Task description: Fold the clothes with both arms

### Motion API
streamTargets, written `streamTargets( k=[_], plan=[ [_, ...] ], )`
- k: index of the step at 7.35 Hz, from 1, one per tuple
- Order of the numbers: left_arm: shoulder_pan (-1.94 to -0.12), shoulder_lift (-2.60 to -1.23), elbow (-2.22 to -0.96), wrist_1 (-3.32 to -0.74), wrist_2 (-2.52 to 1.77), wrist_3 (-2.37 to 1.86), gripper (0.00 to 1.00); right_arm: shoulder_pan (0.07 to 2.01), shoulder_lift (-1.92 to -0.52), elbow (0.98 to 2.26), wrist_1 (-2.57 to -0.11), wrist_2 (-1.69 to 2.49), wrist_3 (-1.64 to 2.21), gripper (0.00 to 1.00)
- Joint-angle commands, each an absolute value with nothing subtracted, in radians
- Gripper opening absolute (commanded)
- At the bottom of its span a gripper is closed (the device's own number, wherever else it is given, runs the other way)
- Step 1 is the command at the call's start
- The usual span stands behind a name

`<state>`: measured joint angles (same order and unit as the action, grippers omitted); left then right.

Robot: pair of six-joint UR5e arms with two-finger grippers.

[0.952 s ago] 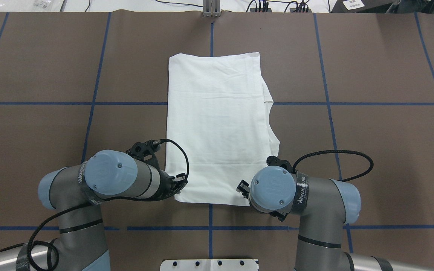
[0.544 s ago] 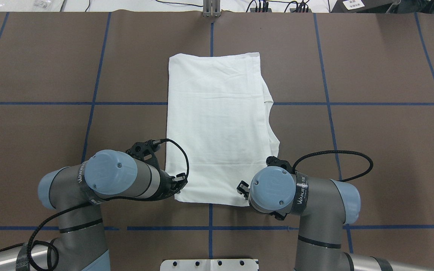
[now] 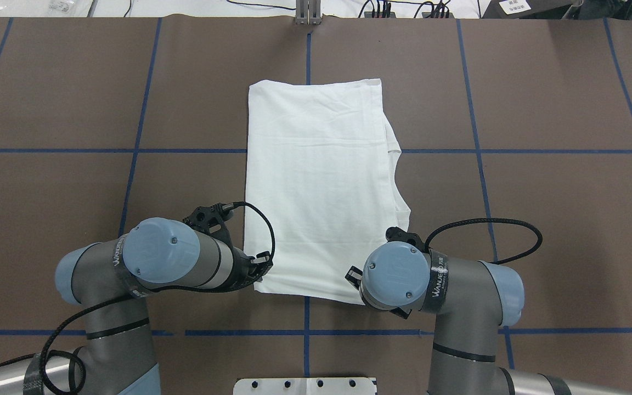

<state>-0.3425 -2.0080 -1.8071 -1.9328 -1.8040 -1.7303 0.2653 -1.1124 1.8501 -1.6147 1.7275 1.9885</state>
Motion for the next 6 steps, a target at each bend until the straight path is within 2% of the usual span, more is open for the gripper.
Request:
streamTargets(
  k=[1, 4, 6],
  plan=[
    [-0.344, -2.008, -1.807, -1.933, -1.804, -1.73, 0.0, 0.271, -1.097, 1.852, -1.614, 1.727, 1.988, 0.0],
    [-0.345, -2.006, -1.833, -1.924, -1.816, -1.73, 0.0, 0.293, -1.086, 1.894, -1.615, 1.738, 1.996, 0.0],
    [-0.345, -1.982, -1.909, -1.907, -1.815, -1.738, 0.0, 0.293, -1.101, 1.96, -1.617, 1.747, 1.99, 0.0]
  ],
)
